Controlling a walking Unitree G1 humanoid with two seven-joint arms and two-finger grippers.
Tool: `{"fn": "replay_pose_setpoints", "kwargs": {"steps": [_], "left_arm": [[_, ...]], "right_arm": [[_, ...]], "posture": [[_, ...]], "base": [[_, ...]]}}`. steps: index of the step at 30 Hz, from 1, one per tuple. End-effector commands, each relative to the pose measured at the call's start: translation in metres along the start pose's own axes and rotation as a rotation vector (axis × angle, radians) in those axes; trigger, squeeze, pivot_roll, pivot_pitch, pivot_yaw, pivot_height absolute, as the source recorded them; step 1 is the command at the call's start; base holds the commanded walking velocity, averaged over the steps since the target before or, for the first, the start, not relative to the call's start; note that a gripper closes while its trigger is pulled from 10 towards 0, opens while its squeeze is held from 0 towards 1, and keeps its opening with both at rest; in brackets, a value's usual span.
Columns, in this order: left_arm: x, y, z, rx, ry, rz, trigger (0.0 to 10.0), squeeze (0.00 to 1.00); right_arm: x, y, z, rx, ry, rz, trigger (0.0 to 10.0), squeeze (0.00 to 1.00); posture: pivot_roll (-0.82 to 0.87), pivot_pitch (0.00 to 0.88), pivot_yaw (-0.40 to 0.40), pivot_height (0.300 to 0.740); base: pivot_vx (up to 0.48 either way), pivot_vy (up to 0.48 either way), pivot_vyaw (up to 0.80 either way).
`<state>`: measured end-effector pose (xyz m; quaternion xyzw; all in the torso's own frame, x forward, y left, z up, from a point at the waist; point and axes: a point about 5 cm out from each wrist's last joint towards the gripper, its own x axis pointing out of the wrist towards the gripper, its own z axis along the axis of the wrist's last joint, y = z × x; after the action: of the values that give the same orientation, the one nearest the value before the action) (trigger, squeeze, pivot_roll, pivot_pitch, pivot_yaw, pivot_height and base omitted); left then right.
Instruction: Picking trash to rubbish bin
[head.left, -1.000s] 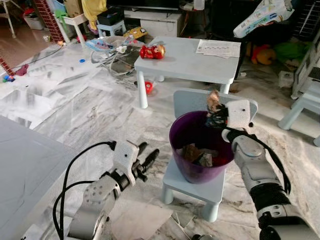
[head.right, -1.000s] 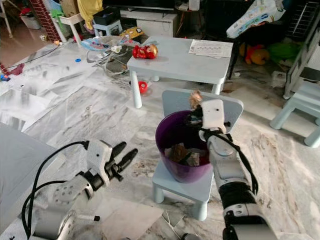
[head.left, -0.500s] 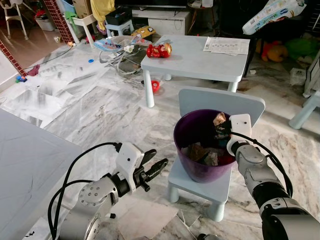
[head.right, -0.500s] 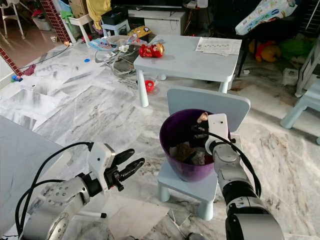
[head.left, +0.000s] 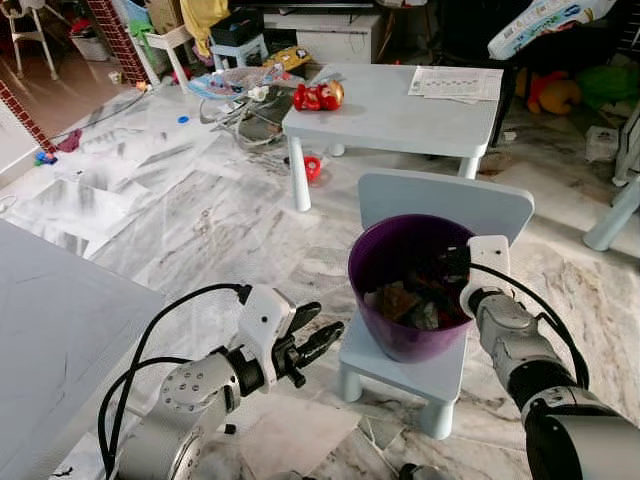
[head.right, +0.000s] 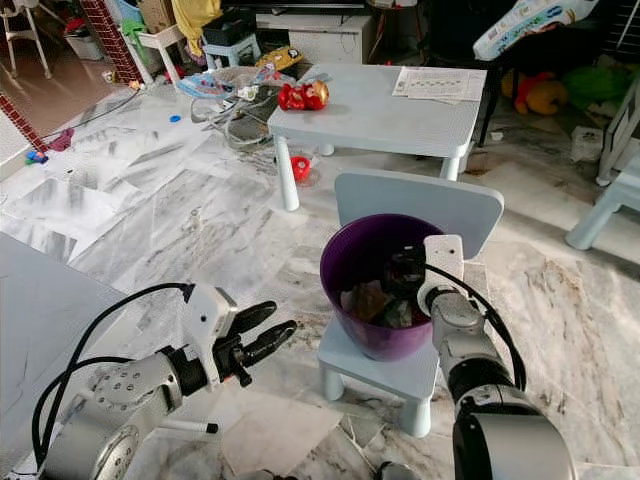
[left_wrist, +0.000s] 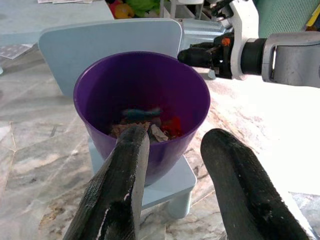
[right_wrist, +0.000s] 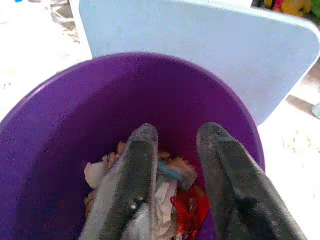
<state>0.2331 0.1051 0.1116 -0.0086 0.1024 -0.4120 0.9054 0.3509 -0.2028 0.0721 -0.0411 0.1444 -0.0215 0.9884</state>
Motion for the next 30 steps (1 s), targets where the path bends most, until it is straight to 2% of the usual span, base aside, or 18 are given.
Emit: {"fn": "replay_pose_setpoints", "kwargs": {"steps": [1,3,9,13,17,18,19,20,21,22,26,28,30], "left_arm": [[-0.001,0.001,0.006,0.015,-0.014,0.008,10.0,0.00],[0.003,0.006,0.011,0.016,-0.046,0.051,10.0,0.00],[0.007,0.012,0.017,0.019,-0.081,0.102,10.0,0.00],[0.012,0.023,0.023,0.032,-0.117,0.182,10.0,0.00],[0.013,0.030,0.027,0.048,-0.141,0.241,10.0,0.00],[0.013,0.036,0.029,0.064,-0.152,0.303,10.0,0.00],[0.013,0.036,0.029,0.064,-0.152,0.303,10.0,0.00],[0.011,0.049,0.033,0.082,-0.173,0.423,10.0,0.00],[0.010,0.057,0.036,0.079,-0.194,0.495,10.0,0.00],[0.009,0.059,0.037,0.078,-0.198,0.511,10.0,0.00],[0.002,0.076,0.038,0.123,-0.205,0.683,10.0,0.00],[-0.009,0.086,0.039,0.120,-0.243,0.789,10.0,0.00],[-0.011,0.087,0.040,0.130,-0.255,0.814,10.0,0.00]], "right_arm": [[0.002,0.002,0.011,-0.013,-0.049,0.004,10.0,1.00],[0.001,0.003,0.026,-0.083,-0.156,0.006,10.0,1.00],[-0.001,0.006,0.037,-0.098,-0.239,0.023,10.0,1.00],[-0.009,0.010,0.051,-0.110,-0.354,0.043,10.0,1.00],[-0.013,0.014,0.058,-0.109,-0.399,0.059,10.0,1.00],[-0.015,0.015,0.062,-0.115,-0.422,0.067,10.0,1.00],[-0.015,0.015,0.062,-0.115,-0.422,0.067,10.0,1.00],[-0.017,0.017,0.069,-0.105,-0.445,0.069,10.0,1.00],[-0.018,0.017,0.073,-0.106,-0.458,0.069,10.0,1.00],[-0.018,0.017,0.074,-0.109,-0.460,0.069,10.0,1.00],[-0.021,0.018,0.081,-0.097,-0.486,0.079,10.0,1.00],[-0.026,0.019,0.091,-0.101,-0.538,0.080,10.0,1.00],[-0.028,0.020,0.093,-0.109,-0.554,0.079,10.0,1.00]], "posture": [[0.03,0.111,0.118,0.740],[0.02,0.107,0.112,0.740],[0.00,0.102,0.105,0.740],[-0.01,0.094,0.097,0.740],[-0.02,0.090,0.093,0.740],[-0.02,0.087,0.091,0.740],[-0.02,0.087,0.091,0.740],[-0.03,0.081,0.087,0.740],[-0.03,0.074,0.080,0.740],[-0.03,0.074,0.080,0.740],[-0.03,0.064,0.068,0.740],[-0.03,0.059,0.061,0.740],[-0.03,0.059,0.061,0.740]], "base": [[0.000,0.000,0.00],[0.000,0.000,0.00],[0.000,0.000,0.00],[0.000,0.000,0.00],[0.000,0.000,0.00],[0.000,0.000,0.00],[0.000,0.000,0.00],[0.000,0.000,0.00],[0.000,0.000,0.00],[0.000,0.000,0.00],[0.000,0.000,0.00],[0.000,0.000,0.00],[0.000,0.000,0.00]]}}
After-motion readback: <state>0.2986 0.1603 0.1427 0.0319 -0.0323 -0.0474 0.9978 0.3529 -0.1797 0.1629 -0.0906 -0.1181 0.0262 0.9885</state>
